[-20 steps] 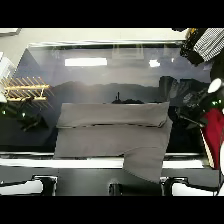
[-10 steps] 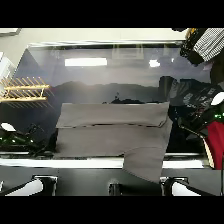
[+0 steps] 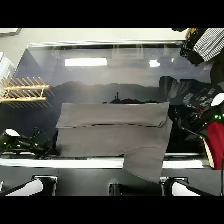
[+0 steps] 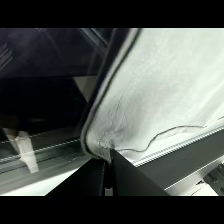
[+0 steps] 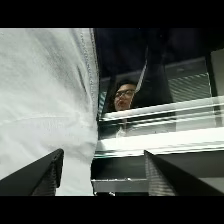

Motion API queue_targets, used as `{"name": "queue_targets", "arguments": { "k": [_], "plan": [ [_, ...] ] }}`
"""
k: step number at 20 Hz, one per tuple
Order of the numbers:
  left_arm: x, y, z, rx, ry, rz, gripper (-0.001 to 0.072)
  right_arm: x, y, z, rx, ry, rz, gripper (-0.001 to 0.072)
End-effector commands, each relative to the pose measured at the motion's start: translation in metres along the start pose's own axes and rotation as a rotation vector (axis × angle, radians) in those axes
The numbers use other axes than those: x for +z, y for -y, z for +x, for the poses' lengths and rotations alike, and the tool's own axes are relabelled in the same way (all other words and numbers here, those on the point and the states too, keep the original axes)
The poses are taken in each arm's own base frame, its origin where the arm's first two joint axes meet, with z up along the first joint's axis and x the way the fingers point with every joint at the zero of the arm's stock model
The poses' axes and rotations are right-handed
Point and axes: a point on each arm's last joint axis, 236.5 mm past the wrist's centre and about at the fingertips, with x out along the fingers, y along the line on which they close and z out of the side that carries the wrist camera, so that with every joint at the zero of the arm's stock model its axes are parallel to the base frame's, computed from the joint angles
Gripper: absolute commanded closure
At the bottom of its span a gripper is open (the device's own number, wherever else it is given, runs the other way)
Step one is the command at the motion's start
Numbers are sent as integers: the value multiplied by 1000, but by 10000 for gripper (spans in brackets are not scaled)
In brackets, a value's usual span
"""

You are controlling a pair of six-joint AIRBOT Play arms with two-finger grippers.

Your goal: Fold the clothes and pants, and hang the long-sleeved shirts on hangers.

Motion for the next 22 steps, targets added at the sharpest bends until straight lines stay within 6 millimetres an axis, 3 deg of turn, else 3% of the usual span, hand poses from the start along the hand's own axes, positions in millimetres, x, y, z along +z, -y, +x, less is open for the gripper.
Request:
{"name": "queue_targets", "arguments": {
  "k": [1,4,7,12,13,15,16,19,22],
  "plan": [
    [2,2,1,-10,19,-6,684,-22,-1,17,18,-58,-17,144],
    [3,4,-2,-5,34,6,684,-70,-4,71,77,-201,-53,131],
    [4,5,-4,-1,47,14,684,-96,-8,108,132,-264,-76,133],
    [-1,7,-5,-9,31,17,684,-87,-44,127,295,-191,-12,145],
    [-2,8,-5,-11,25,17,684,-84,-45,129,302,-177,-3,209],
    [-3,9,-5,-16,22,17,684,-87,-48,128,313,-189,1,487],
    [-1,12,-7,-24,35,21,684,-93,-50,126,324,-213,-4,668],
    [18,28,-30,-26,134,86,685,-89,-49,115,321,-195,-89,674],
    [54,44,-74,9,260,96,686,-36,-59,69,314,-28,-71,676]
  ]
}}
